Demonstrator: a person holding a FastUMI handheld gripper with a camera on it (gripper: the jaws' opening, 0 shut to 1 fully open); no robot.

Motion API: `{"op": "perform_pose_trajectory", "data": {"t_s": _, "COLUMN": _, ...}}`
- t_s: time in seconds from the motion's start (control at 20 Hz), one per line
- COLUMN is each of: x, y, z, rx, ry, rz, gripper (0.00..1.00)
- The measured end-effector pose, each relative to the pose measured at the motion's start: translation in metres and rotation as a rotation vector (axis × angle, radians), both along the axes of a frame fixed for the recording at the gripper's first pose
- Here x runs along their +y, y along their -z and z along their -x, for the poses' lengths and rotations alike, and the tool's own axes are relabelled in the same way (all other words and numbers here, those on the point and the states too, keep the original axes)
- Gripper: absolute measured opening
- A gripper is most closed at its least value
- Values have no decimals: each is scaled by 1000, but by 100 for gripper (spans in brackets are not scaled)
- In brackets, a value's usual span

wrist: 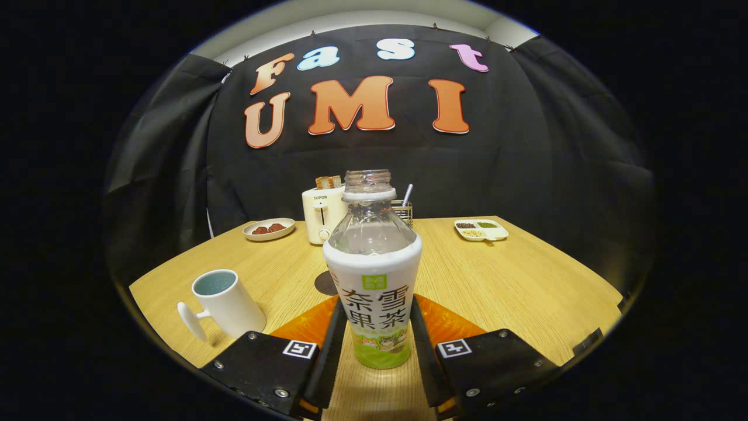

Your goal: Take the bottle from table, then pour the juice into the cup, finally place the bottle on the coaster

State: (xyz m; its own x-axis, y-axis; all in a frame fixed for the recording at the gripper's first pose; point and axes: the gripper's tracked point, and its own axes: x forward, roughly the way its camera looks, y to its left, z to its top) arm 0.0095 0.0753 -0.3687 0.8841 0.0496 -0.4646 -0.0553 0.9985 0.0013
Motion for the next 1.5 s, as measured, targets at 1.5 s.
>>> {"op": "perform_pose_trajectory", "data": {"t_s": 1.5, "x": 66, "y": -46, "z": -32, "rx": -327, "ry": -339, "rz": 1049, "gripper": 58}}
